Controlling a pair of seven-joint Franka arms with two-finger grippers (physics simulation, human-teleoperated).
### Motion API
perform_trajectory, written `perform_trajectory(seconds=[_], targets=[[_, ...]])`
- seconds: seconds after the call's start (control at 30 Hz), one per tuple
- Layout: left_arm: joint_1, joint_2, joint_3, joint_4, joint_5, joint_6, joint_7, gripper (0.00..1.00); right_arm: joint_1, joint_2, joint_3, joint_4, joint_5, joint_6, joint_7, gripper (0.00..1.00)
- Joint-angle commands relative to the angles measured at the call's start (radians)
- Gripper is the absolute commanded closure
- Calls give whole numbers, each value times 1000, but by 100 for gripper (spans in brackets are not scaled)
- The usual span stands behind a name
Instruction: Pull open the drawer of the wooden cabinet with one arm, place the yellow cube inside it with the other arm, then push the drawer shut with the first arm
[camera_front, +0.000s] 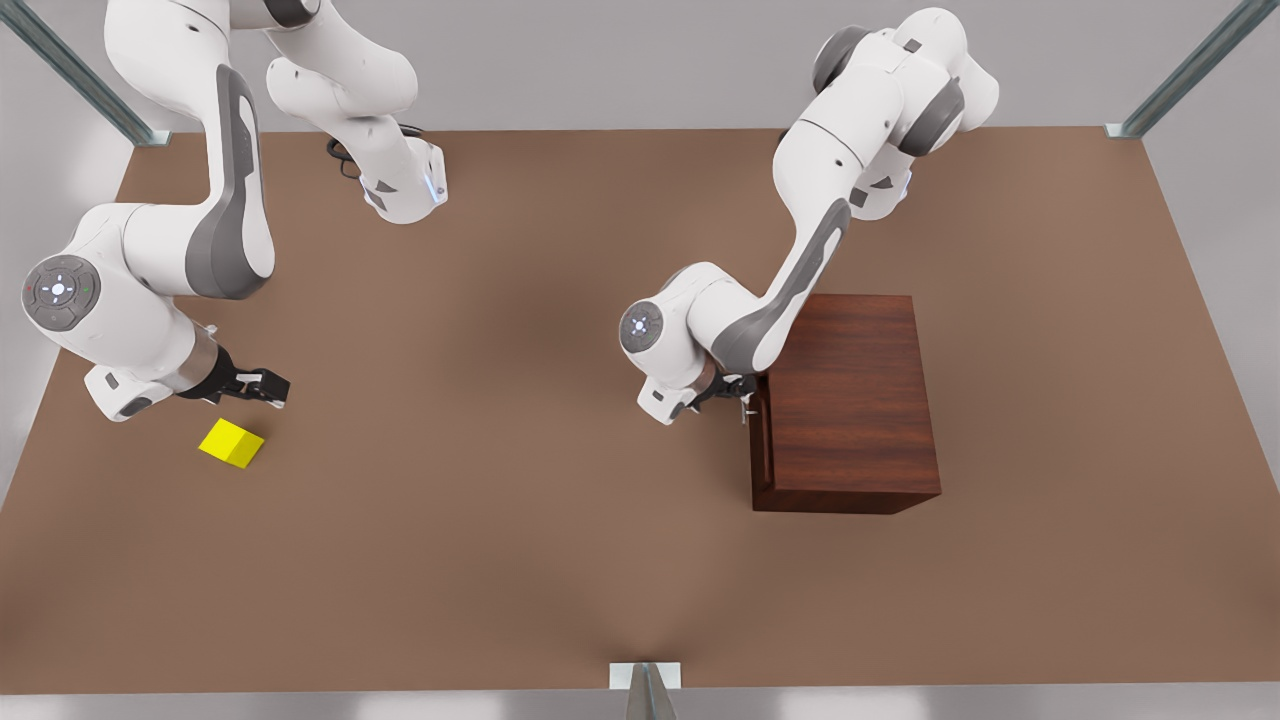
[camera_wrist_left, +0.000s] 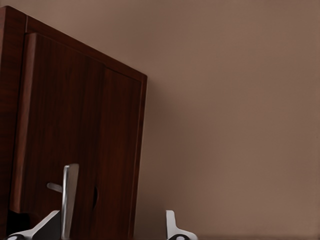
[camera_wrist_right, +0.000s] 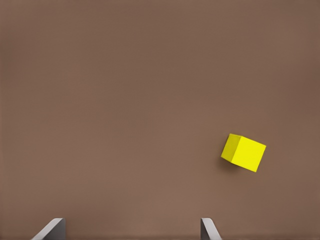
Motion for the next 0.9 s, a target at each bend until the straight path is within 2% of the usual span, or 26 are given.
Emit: perform_trajectory(seconds=[0.0, 0.87], targets=[[0, -1, 0, -1, -16, 0, -60, 0, 3, -1, 1, 1, -1, 0, 60, 0], [-35, -3, 0, -4, -53, 0, -61, 0, 0, 25, 1, 36, 22, -1, 203, 0]])
